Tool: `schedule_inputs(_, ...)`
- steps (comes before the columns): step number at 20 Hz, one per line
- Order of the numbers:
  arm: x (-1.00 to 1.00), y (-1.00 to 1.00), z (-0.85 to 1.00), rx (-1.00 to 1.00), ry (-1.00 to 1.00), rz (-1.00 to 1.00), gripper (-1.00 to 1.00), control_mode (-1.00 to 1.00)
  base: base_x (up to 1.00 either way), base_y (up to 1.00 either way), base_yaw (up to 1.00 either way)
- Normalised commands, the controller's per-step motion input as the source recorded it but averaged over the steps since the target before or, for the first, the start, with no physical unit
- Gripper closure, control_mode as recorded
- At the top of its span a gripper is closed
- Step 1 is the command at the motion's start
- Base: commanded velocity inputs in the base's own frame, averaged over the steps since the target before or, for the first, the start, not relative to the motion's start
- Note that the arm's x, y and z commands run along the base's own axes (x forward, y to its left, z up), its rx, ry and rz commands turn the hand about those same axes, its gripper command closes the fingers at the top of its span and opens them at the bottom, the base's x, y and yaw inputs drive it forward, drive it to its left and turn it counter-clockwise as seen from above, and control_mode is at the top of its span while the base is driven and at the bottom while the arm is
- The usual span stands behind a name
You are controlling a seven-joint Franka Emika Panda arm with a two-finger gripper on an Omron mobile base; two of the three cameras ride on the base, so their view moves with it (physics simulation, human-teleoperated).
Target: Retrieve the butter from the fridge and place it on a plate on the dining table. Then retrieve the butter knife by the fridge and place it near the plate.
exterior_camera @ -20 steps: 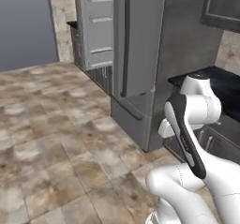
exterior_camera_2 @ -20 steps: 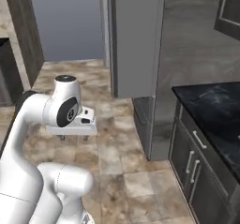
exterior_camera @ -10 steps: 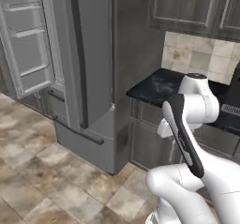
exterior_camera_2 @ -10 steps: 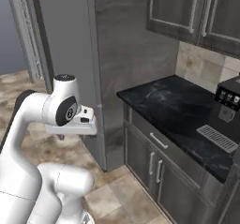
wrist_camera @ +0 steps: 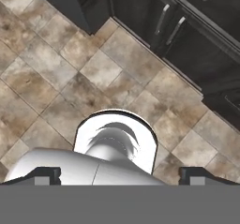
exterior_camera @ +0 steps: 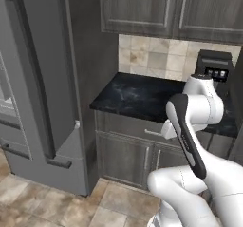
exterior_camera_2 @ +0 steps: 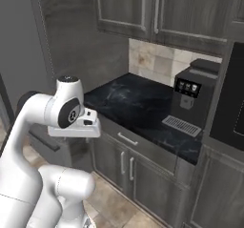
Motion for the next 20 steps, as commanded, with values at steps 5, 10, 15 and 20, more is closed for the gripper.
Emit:
schedule_inputs(5, 0.0, 0.0, 0.0, 0.0, 0.0, 0.0, -1.0, 1.0, 0.2, 0.27, -0.21)
schedule_inputs(10, 0.0, 0.0, 0.0, 0.0, 0.0, 0.0, -1.0, 1.0, 0.44, 0.15, -0.08)
schedule_inputs(15, 0.0, 0.0, 0.0, 0.0, 0.0, 0.0, -1.0, 1.0, 0.72, 0.24, -0.09)
schedule_inputs(20, 0.0, 0.0, 0.0, 0.0, 0.0, 0.0, -1.0, 1.0, 0.85, 0.27, -0.12)
